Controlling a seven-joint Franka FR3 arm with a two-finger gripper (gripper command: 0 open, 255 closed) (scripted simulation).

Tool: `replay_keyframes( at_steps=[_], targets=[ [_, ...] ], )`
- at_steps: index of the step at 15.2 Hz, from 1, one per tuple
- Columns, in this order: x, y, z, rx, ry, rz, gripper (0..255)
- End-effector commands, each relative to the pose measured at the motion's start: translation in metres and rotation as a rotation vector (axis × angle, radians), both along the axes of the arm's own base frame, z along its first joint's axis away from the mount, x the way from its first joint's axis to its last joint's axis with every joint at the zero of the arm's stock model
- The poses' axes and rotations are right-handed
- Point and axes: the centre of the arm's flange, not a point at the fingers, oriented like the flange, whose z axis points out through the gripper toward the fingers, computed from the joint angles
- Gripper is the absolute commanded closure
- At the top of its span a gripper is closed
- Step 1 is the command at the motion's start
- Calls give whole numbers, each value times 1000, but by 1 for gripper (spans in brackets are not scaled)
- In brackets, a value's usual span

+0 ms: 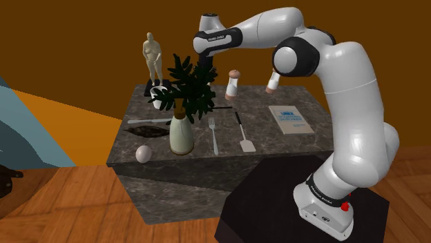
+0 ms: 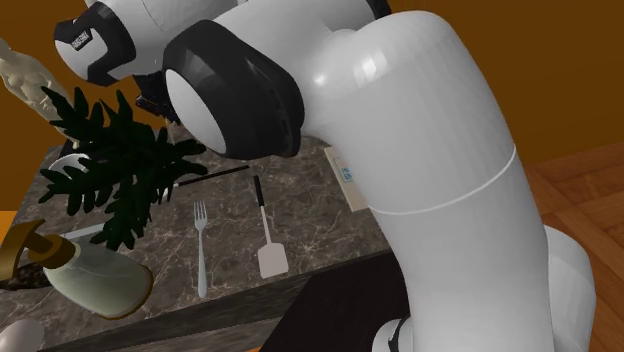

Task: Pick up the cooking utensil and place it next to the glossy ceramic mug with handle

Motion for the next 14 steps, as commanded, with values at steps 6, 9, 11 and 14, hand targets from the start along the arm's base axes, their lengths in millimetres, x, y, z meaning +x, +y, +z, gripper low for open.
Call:
replay_keyframes(
  at_steps=[6, 9, 11, 14],
  targets=[
    [-3, 3, -68, 1, 48, 6, 255],
    [-3, 3, -84, 1, 48, 6, 255],
    [-3, 3, -92, 1, 48, 6, 255],
    [-3, 3, -92, 1, 48, 6, 255]
  ],
)
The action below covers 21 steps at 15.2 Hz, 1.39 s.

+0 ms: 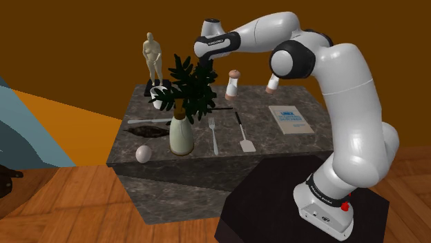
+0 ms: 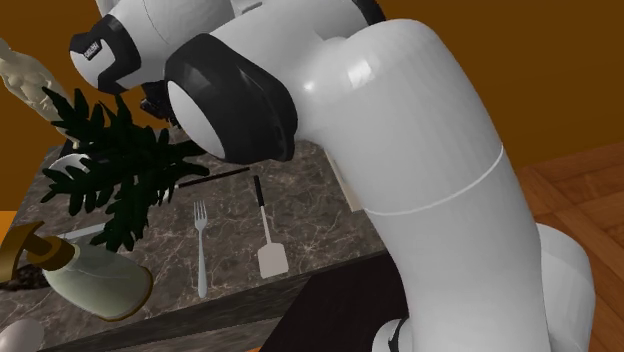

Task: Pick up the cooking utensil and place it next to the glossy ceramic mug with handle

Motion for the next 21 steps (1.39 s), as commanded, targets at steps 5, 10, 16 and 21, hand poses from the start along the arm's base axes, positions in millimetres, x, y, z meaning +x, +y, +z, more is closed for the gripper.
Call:
replay_keyframes(
  at_steps=[5, 10, 16, 21],
  targets=[
    [-16, 14, -60, -30, 96, 40, 0],
    [-8, 12, -71, -29, 96, 40, 0],
    [-10, 14, -21, -29, 96, 40, 0],
    [-10, 14, -21, -29, 96, 40, 0]
  ],
)
